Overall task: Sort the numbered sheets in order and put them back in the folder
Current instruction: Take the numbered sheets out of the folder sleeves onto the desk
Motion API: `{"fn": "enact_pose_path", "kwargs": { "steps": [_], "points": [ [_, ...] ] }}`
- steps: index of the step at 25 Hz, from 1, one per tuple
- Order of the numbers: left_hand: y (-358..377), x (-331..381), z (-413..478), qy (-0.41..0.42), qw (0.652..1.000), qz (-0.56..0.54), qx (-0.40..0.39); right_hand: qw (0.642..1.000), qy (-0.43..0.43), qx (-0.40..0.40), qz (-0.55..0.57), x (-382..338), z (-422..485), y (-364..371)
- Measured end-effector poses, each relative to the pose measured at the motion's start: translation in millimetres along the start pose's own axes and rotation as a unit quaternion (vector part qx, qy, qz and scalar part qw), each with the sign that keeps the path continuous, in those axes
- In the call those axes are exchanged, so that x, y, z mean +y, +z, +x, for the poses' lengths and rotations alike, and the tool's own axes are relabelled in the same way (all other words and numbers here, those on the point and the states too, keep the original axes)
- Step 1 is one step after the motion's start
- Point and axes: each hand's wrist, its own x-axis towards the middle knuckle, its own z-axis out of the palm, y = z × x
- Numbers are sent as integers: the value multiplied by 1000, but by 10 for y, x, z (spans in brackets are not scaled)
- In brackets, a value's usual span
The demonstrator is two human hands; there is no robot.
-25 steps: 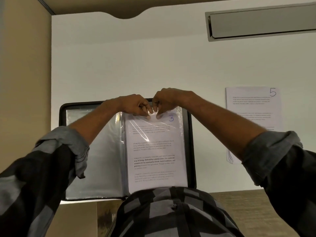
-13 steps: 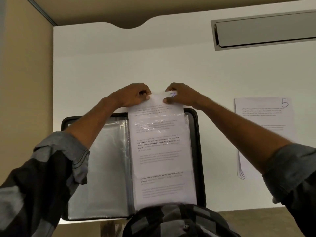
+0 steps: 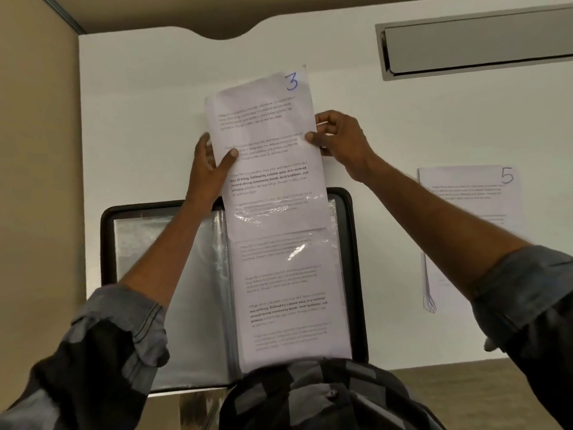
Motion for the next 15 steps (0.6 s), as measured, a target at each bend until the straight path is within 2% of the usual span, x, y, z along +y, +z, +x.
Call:
{"fn": "enact_pose_path", "kwargs": {
  "steps": [2, 6, 15],
  "points": [
    [28, -57, -103, -4, 998, -59, -31, 1000, -27, 14, -1, -134, 48, -9],
    [46, 113, -185, -32, 993, -114, 10, 996, -67, 66, 11, -458, 84, -70],
    [151, 711, -524, 53, 979, -198, -15, 981, -127, 129, 66, -881, -683, -368]
  ]
}}
